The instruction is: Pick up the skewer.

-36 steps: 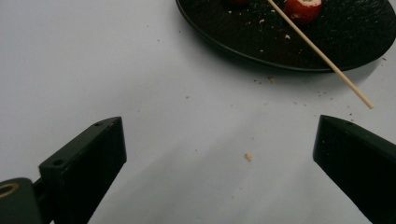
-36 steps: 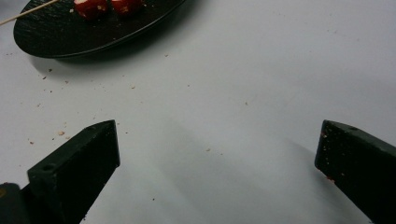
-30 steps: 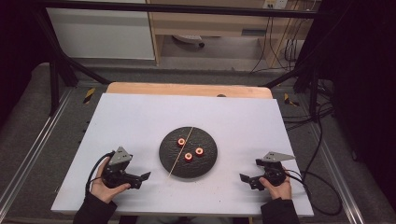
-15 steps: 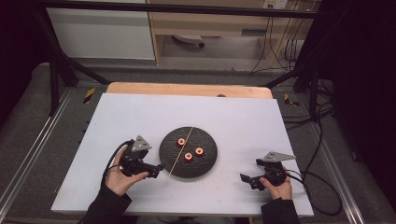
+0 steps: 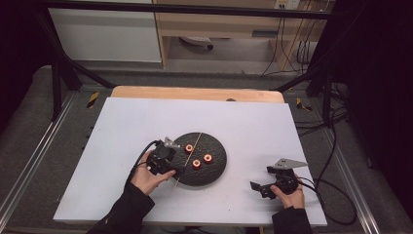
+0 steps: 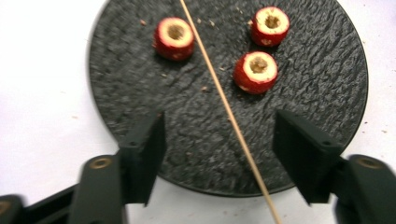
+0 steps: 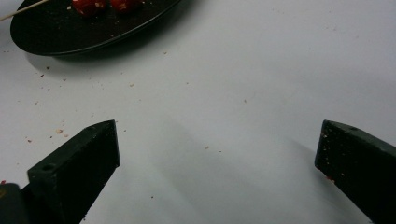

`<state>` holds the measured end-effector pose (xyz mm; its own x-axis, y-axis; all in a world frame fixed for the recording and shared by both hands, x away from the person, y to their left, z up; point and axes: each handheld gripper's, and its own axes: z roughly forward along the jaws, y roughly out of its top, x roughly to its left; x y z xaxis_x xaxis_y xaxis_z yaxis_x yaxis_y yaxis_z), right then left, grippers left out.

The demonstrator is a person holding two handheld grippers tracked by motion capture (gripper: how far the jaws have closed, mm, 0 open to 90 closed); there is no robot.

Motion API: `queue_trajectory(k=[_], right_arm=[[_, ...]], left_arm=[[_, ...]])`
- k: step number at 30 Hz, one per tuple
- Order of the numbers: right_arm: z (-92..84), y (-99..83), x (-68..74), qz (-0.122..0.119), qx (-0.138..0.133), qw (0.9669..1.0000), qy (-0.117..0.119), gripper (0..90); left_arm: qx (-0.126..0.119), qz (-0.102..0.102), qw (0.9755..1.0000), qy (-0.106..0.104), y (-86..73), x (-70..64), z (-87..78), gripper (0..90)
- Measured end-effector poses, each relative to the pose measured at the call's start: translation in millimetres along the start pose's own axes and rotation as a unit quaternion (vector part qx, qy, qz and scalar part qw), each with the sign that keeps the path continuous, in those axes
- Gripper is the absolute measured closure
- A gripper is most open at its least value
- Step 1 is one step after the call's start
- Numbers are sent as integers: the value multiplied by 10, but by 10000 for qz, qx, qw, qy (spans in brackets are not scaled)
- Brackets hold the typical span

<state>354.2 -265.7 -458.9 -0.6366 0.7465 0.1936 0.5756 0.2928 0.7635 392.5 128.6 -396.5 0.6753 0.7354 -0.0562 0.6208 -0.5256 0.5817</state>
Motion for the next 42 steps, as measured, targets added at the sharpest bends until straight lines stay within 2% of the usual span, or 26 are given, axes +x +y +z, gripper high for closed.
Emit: queue_trajectory(k=[3, 6, 10, 16, 23, 29, 36, 42], right_arm=[[0, 0, 1, 7, 8, 10000, 1, 6], [-1, 0, 2, 13, 1, 10000, 10, 6], [0, -1, 2, 6, 6, 10000, 9, 6], [-1, -1, 3, 7, 7, 10000, 13, 6], [0, -1, -1, -12, -2, 10000, 13, 6], [0, -1, 0, -10, -7, 10000, 18, 6], [4, -2, 4, 12, -15, 10000, 25, 6], [5, -2, 4, 12, -18, 10000, 28, 6]], left_arm=[[204, -101, 9997, -58, 39, -27, 66, 444], [336, -154, 9993, -22, 66, -53, 126, 491], [380, -188, 9991, 60, 87, -74, 179, 608], [363, -200, 9988, 252, 103, -119, 219, 693], [456, -242, 9983, 266, 126, -171, 263, 739], [574, -301, 9972, 361, 133, -206, 302, 766], [652, -465, 9960, 402, 112, -200, 292, 792], [662, -505, 9956, 439, 115, -201, 307, 836]])
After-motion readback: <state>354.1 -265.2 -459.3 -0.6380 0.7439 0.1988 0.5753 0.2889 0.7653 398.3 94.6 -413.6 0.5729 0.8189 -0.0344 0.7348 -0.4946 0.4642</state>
